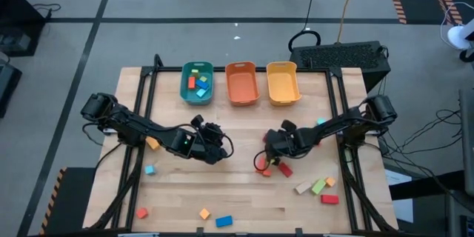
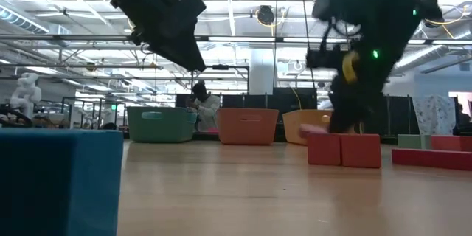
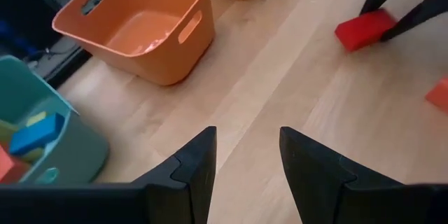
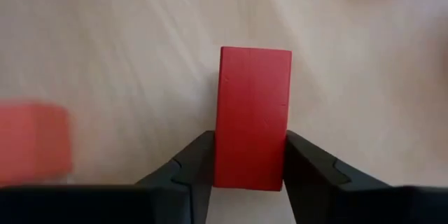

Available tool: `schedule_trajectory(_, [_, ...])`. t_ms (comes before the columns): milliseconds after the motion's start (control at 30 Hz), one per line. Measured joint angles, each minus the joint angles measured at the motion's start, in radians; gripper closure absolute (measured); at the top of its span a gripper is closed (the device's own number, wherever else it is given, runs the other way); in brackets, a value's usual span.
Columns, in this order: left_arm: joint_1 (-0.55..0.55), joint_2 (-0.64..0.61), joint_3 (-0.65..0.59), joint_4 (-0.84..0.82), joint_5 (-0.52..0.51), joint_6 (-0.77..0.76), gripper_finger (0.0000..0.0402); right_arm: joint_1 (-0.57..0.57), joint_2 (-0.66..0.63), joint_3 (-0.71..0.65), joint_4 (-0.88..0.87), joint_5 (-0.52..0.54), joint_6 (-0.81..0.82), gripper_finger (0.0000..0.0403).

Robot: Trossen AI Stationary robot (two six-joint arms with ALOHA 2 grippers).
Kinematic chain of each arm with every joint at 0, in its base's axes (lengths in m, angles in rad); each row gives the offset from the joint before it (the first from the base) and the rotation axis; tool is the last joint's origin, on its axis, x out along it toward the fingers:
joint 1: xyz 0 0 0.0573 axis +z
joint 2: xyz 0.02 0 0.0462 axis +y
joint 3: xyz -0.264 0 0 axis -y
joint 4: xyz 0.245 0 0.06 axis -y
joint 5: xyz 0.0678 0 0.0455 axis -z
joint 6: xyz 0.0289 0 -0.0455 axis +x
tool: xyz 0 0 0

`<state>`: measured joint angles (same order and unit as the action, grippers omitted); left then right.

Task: Sort blocks by size
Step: Put the red thin rectangular block into the blue bin

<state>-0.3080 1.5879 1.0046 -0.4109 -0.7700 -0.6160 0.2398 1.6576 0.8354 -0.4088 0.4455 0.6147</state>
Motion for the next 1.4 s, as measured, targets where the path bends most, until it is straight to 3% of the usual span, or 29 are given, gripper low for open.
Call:
schedule_trajectory(167, [0.008,0.001,0.0,0.122,0.002,-0.096,0.0242,0.062,-0.009,0.01,0.157,0.191,-0.246,0.0287])
schedule_trajectory(333, [0.02,0.008,0.0,0.29,0.043,-0.11,0.0242,0.098,-0.003,0.011,0.344,0.302,-0.438,0.0286])
schedule_trajectory(467, [0.034,0.008,0.001,0.319,0.078,-0.139,0.0242,0.114,-0.003,0.011,0.447,0.398,-0.566,0.0282])
schedule_trajectory(767, [0.056,0.008,0.001,0.386,0.154,-0.187,0.0242,0.116,-0.004,0.011,0.615,0.451,-0.801,0.0283])
schedule_trajectory(1033, [0.114,0.009,0.001,0.501,0.352,-0.164,0.0242,0.115,-0.005,0.011,0.641,0.48,-0.848,0.0284])
schedule_trajectory(1400, [0.152,0.009,0.001,0.468,0.378,-0.153,0.0242,0.119,-0.005,0.012,0.705,0.502,-0.911,0.0284])
